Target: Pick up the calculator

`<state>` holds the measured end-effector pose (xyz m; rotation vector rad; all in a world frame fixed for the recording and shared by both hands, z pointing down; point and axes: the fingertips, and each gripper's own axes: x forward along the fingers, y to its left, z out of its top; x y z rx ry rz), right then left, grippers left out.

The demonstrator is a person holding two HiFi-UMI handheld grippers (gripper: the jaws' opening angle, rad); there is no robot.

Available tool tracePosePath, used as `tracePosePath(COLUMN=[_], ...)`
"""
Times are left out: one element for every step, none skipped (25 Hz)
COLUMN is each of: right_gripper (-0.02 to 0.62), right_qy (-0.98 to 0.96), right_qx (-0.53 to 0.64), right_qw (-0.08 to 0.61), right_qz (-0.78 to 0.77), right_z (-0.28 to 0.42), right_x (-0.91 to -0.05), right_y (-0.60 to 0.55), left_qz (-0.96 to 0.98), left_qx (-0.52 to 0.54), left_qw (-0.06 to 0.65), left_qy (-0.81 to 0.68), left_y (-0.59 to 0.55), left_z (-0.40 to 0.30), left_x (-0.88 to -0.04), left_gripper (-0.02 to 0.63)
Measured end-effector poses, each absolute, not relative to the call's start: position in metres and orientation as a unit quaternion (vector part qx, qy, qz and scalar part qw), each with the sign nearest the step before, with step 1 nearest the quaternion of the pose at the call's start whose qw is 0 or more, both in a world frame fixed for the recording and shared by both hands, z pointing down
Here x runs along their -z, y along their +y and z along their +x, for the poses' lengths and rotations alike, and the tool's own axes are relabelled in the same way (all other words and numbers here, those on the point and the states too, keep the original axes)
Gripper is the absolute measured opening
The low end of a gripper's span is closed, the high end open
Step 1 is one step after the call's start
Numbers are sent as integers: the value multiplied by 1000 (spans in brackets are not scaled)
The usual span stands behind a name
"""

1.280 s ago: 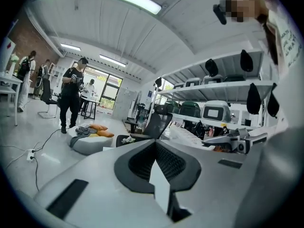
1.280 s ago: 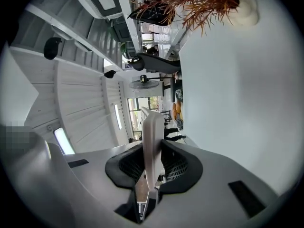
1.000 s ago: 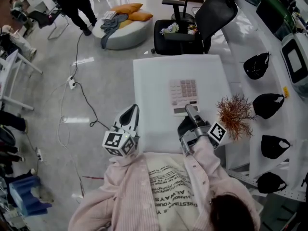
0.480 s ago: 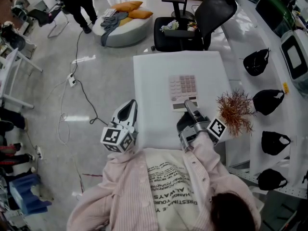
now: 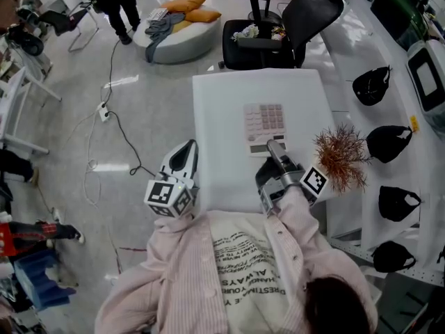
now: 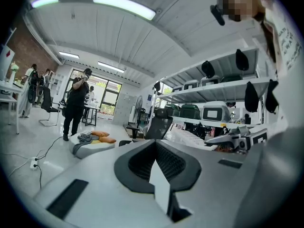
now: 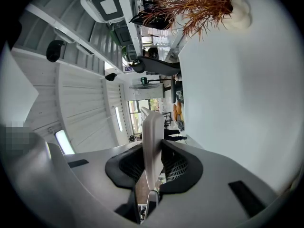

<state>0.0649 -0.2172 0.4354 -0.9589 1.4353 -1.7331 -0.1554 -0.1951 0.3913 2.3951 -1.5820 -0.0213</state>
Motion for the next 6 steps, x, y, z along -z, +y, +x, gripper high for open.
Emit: tracePosePath(right_gripper=[71,71,71,71,71,71], right_qy=[551,551,551,550,549,548], right_qx=[666,666,666,667,667,668], right_qw=[341,341,342,342,343,343], right_qz=[-369,-369,-369,-368,-368,-368], right_z=[65,65,65,65,65,66], right_x=[-436,-436,-436,-436,-436,-436], right_y=[-217,-217,-217,-216,-216,-216], left_qz=[827,827,827,827,827,827], left_qx=[7,6,5,5,5,4], left_qw=[136,136,137,137,138,138], left_qy=[-546,-546,-546,-546,-545,-545], left_y=[-195,-194,-194,-194,-194,-194], left_z=[-156,-156,-156,-155,-155,-155], left_x=[-392,-392,-393,-393,-394,-394], left_gripper=[2,2,2,1,2,2])
